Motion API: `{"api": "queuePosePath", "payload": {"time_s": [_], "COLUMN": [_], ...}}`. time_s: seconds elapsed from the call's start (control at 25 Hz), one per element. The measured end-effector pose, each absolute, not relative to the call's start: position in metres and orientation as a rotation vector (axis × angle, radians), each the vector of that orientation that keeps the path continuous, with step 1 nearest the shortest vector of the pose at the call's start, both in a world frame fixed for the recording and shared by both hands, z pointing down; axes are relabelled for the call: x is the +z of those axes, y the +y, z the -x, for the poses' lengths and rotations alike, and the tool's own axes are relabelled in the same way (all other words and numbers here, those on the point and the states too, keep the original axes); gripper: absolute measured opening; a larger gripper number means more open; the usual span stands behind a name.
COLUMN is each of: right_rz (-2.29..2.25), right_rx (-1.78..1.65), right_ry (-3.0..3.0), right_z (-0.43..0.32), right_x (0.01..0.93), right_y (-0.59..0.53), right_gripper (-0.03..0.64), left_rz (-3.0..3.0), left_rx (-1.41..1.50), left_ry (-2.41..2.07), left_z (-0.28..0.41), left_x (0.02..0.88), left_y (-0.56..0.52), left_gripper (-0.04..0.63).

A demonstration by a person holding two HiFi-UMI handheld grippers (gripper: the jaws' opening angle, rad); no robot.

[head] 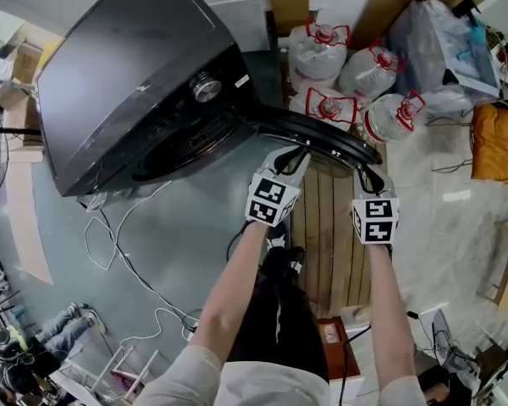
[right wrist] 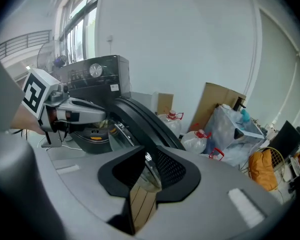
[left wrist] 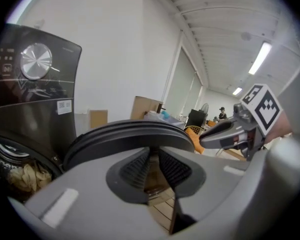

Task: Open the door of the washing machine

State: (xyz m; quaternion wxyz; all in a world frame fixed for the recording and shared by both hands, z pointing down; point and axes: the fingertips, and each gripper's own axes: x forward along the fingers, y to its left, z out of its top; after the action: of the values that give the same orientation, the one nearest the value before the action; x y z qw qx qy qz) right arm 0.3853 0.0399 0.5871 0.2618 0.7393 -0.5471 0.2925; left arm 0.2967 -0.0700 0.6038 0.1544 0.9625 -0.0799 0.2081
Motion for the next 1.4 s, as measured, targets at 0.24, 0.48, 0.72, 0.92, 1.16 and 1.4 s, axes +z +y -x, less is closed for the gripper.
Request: {"api": "queuePosePath", "payload": {"time_s": [0.24,0.48,0.72,0.92,1.16,1.4], "right_rz": [-1.932,-1.884,-1.841,-1.825,-1.808,-1.795], "right_rx": [0.798,0.785,0.802,0.811,0.762,0.746], "right_ry": [-1.586,-1.706,-1.88,-1.983,-2.043,-2.069], "right_z": [-0.322,-0.259,-0.179,-0.125,-0.077,-0.058], "right_x": [0.57,0.529,0.492,0.467,0.439,0.421], "right_y": [0.036,0.032,0.035,0.045,0.062,0.083], "right_gripper": [0.043,0.043,0.043,0.043,0.043,0.043], "left_rz": [-2.718,-2.7,-2.657,-2.604,-2.524,-2.46], "left_rx": [0.611,0.598,0.58,0.523,0.45,0.42], "left_ry": [-0.372,-0.537,-0.719,-0.883,-0.979,-1.038], "left_z": [-0.219,-0.141,-0.057,0.01,0.067,0.097], "left_x": [0.588,0.539,0.493,0.458,0.432,0.418], "left_y": [-0.065,-0.061,-0.043,-0.042,-0.013,0.015], "left_gripper": [0.117,0.117,0.124,0.126,0.126,0.126]}}
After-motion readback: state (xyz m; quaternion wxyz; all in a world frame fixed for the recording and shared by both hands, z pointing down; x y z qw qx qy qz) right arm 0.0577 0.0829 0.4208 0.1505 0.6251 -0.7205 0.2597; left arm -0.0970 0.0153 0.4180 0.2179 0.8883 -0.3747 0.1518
